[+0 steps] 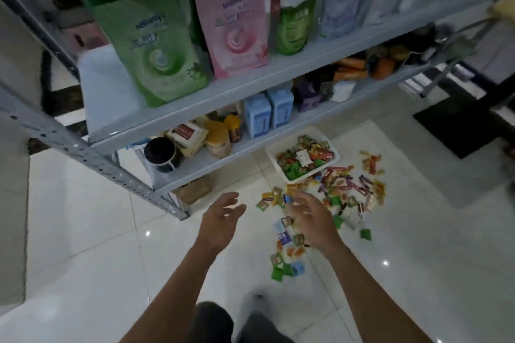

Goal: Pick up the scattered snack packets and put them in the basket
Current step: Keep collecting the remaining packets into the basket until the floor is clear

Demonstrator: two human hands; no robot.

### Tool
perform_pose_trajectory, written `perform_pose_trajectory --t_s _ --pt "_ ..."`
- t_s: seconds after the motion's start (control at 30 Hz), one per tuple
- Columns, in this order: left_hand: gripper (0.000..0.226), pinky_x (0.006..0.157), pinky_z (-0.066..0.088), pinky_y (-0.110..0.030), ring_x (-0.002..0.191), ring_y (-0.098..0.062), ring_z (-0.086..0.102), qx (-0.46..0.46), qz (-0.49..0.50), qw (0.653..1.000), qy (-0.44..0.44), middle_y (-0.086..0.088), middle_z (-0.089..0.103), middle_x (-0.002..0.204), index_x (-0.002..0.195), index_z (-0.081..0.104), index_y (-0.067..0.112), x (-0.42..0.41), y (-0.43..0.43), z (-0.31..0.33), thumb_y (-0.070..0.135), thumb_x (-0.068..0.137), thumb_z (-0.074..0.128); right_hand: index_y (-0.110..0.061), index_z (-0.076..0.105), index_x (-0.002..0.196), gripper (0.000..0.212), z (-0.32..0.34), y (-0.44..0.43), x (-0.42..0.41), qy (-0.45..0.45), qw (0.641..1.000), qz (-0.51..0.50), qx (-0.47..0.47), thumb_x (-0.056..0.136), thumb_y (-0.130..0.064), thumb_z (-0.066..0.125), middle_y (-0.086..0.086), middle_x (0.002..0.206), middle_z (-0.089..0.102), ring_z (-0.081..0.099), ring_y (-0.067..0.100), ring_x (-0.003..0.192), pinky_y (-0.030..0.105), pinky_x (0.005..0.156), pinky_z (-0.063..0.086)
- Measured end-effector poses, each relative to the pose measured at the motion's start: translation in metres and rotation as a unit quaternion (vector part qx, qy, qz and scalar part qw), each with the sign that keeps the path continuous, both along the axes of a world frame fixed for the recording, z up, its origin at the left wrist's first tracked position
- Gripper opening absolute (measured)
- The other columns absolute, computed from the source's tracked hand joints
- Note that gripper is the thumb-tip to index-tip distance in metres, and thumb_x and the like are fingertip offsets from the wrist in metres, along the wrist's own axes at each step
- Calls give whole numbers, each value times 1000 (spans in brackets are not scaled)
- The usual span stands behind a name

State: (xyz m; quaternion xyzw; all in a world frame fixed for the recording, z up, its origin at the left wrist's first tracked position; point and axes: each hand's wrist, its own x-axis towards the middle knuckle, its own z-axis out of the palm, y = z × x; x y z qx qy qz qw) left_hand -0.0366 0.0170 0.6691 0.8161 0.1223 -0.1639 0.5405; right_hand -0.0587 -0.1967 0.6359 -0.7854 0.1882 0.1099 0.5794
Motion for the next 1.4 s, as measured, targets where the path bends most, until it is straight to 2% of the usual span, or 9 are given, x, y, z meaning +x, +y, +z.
perform_pose_trajectory --t_s 0.1,0.33,0.57,0.7,0.77,0.97,1.07,1.2,1.4 --pt "20 72 44 -14 83 3 56 3 -69 998 4 2 62 110 105 60 27 50 -11 -13 20 88 67 -29 60 118 30 -4 -3 25 4 999 -51 1 89 -37 64 -12 112 59 57 8 106 28 88 50" --pt "27 92 47 -32 104 -14 57 19 -266 961 69 5 60 115 115 59 26 172 -52 -105 20 89 64 -19 63 121 38 -70 -16 87 60 970 -235 -22 85 -31 71 -4 112 64 61 14 103 24 88 47" --pt "35 56 40 -5 71 4 50 69 -383 920 45 4 54 109 125 56 23 254 -96 -278 18 91 59 -18 62 121 39 -236 -28 134 76 938 -334 -51 84 -28 72 -6 105 62 60 8 87 22 79 46" --pt "45 62 37 -7 105 -10 48 108 -447 888 24 -1 49 129 135 49 25 268 -117 -416 26 92 57 -16 59 126 43 -369 -42 144 82 940 -323 -80 87 -30 69 -5 102 61 58 5 79 27 79 48" --pt "47 74 38 -11 115 -17 49 125 -482 867 9 -1 49 130 137 47 27 271 -131 -486 28 91 58 -19 56 131 47 -438 -52 145 100 944 -298 -105 88 -36 66 -2 116 63 61 10 93 26 81 46" --pt "43 89 48 -32 113 -19 54 133 -596 785 -100 1 55 126 126 53 34 285 -176 -656 33 84 62 -23 47 138 53 -597 -87 142 146 942 -220 -207 91 -41 61 6 131 58 59 23 113 33 91 48" --pt "51 99 43 -38 127 -23 43 174 -623 742 -173 0 44 141 135 46 32 300 -197 -706 37 87 61 -25 46 139 54 -651 -102 145 156 935 -177 -266 90 -44 60 6 130 59 57 23 115 32 91 46" --pt "47 91 45 -36 123 -24 45 215 -678 665 -229 -1 47 133 132 47 28 309 -213 -752 36 87 60 -24 43 142 56 -694 -110 157 168 928 -122 -309 90 -41 59 7 135 54 53 26 120 32 91 44" --pt "52 97 41 -39 126 -25 38 247 -690 618 -285 -3 45 133 136 46 26 298 -210 -791 21 87 64 -19 37 144 62 -746 -97 159 186 928 -84 -312 87 -32 60 15 130 49 49 35 117 37 89 49"
